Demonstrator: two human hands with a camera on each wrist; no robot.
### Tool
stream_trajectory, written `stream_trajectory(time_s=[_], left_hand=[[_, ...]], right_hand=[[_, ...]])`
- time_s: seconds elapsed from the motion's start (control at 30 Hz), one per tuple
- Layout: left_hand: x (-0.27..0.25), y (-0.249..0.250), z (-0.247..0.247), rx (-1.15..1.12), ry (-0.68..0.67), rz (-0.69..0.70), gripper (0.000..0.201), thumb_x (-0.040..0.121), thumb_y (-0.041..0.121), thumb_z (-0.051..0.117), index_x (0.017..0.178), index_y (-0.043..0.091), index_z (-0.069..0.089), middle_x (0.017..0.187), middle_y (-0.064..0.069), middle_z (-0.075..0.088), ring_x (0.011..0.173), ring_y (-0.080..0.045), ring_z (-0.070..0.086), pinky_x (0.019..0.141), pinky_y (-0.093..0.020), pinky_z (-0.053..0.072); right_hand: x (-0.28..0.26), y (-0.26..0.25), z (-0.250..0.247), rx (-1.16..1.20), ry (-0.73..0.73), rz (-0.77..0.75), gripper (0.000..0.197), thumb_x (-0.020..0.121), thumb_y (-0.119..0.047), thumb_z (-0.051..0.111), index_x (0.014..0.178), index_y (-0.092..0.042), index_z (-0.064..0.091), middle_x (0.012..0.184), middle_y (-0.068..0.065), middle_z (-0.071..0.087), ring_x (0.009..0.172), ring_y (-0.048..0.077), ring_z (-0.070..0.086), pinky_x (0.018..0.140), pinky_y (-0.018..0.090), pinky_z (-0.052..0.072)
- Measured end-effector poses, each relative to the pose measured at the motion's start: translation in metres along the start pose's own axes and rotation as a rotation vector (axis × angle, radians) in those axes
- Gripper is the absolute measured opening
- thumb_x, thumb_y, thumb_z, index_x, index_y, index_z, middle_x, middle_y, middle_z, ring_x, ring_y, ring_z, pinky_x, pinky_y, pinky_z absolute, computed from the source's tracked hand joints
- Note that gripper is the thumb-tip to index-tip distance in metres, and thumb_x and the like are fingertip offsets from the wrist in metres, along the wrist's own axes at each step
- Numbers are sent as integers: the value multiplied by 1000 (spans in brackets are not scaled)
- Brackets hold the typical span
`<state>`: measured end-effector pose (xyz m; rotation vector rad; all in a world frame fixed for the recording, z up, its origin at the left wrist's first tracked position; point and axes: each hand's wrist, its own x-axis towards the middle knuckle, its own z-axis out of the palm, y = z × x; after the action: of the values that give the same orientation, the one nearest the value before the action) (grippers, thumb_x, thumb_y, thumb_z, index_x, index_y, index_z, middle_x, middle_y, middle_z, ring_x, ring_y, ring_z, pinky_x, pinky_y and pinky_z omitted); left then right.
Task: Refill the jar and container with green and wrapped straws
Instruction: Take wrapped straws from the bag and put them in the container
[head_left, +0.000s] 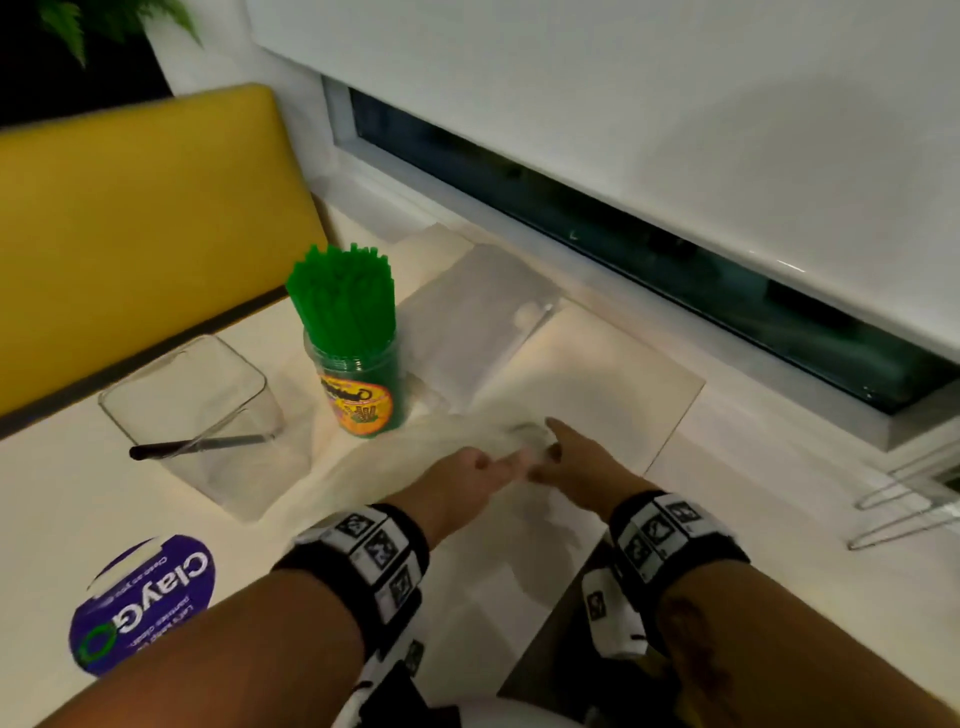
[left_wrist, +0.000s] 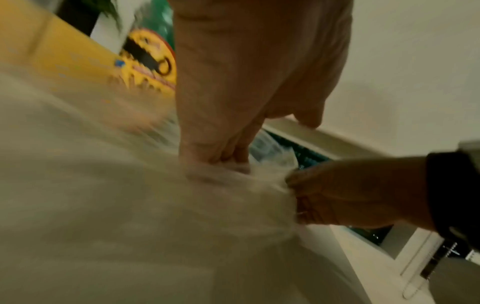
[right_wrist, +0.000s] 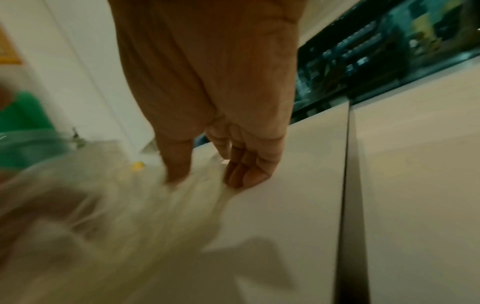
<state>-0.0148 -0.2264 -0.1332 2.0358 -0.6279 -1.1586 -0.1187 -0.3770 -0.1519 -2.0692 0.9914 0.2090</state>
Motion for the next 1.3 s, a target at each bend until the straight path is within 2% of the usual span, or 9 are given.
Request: stream_trajectory(time_s=[0.17, 0.33, 0.43, 0.57, 0.7, 0.87, 1.03, 1.13, 1.3], left_hand=[[3, 23, 24, -303, -44, 79, 42, 74, 53, 76, 97, 21, 61, 106, -8, 67, 97, -25, 64, 88, -39, 52], [1, 27, 3, -357, -79, 240, 32, 60, 24, 74, 83, 5, 63, 91, -25, 66, 87, -43, 65, 87, -51, 54], [-18, 25, -5, -280, -153, 378, 21, 70, 18, 72, 78, 3, 59, 82, -6, 62, 81, -24, 59, 81, -39, 49], [-35, -10, -26, -203, -127, 440, 26, 88, -4, 57, 85, 12, 77, 117, 15, 72, 112, 7, 61, 93, -9, 42], [-36, -67, -52, -82, -41, 264, 54, 80, -21, 47, 76, 21, 80, 96, 13, 78, 96, 4, 68, 95, -21, 47], [-37, -68, -67, 26, -273, 104, 37, 51, 36, 69, 85, 24, 79, 81, 15, 74, 88, -7, 63, 88, -25, 46], [-3, -36, -70, -298, 329, 60, 63, 64, 78, 51, 88, 20, 56, 86, -7, 65, 80, -26, 65, 87, -41, 52], [16, -19, -53, -111, 555, 202, 56, 71, 61, 71, 89, 13, 50, 79, -6, 55, 77, -28, 57, 76, -35, 48], [29, -9, -19, 125, 274, 264, 85, 64, 6, 84, 134, 24, 41, 135, -16, 39, 107, -32, 54, 82, -35, 52]], right_hand=[[-8, -2, 10, 652, -112, -66, 51, 81, -3, 71, 126, -10, 49, 125, 18, 57, 108, 35, 61, 93, 44, 54], [-18, 9, -10, 1618, -141, -60, 43, 77, -21, 68, 119, -13, 61, 116, 14, 63, 102, 31, 61, 85, 42, 45], [-21, 2, -14, 1321, -29, -23, 23, 94, -22, 61, 114, -11, 67, 107, 12, 70, 87, 24, 67, 76, 39, 50], [-19, 19, -25, 1204, 555, 102, 18, 89, -1, 65, 100, -13, 71, 101, 11, 71, 88, 26, 66, 85, 37, 55], [-21, 68, -49, 1214, 787, 137, 35, 91, -4, 56, 124, -13, 62, 92, -1, 64, 80, 16, 60, 84, 34, 52], [-27, 53, -42, 551, 782, 254, 18, 81, 0, 59, 88, -12, 68, 105, 12, 68, 93, 24, 64, 72, 28, 52], [-27, 9, -39, -78, 992, -206, 13, 85, -10, 57, 83, -22, 60, 128, 3, 58, 127, 21, 47, 111, 41, 31], [-8, -16, -33, 89, 682, -207, 32, 101, -19, 44, 131, -14, 52, 145, 5, 49, 136, 20, 43, 113, 35, 33], [15, -31, -13, -23, 128, 6, 82, 96, -42, 56, 157, -23, 6, 142, 16, 50, 123, 34, 54, 106, 42, 42]])
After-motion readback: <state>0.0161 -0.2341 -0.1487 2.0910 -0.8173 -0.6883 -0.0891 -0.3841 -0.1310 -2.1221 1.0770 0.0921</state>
